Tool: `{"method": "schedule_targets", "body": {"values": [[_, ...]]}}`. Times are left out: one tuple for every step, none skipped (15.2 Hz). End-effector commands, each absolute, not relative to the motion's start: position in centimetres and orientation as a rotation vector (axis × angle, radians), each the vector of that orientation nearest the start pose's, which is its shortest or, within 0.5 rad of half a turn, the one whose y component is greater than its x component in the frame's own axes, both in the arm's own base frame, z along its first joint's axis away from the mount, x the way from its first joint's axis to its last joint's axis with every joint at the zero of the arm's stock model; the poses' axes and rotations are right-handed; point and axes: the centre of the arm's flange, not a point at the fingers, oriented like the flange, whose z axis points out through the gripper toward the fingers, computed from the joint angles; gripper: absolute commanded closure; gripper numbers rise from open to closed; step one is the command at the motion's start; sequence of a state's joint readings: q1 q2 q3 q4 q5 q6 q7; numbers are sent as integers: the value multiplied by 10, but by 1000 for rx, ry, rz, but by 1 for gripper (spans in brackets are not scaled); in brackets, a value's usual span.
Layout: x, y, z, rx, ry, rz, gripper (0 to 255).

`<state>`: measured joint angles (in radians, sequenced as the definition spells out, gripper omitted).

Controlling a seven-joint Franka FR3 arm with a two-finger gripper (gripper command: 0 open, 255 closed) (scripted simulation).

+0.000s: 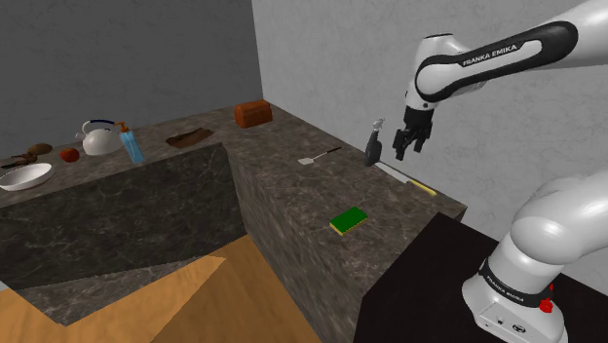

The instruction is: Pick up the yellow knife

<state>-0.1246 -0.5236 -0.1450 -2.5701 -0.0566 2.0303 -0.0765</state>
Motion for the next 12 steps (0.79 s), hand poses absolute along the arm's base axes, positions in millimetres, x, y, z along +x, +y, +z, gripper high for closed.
{"method": "schedule_targets", "body": {"values": [[372, -120, 417, -3118, 226, 20, 0], [375, -129, 408, -3122, 225, 19, 0], [379, -137, 399, -3126, 224, 18, 0], [382, -145, 390, -3130, 223, 17, 0], [386, -154, 381, -3134, 222, 16, 0], [389, -162, 372, -3138, 221, 15, 0], [392, -171, 363, -3142, 219, 14, 0], [396, -179, 355, -3146, 218, 13, 0], [399, -188, 346, -3150, 217, 12, 0], [403, -196, 337, -3154, 216, 11, 0], [406, -205, 328, -3158, 215, 10, 0], [410, -214, 319, -3162, 214, 9, 0]]}}
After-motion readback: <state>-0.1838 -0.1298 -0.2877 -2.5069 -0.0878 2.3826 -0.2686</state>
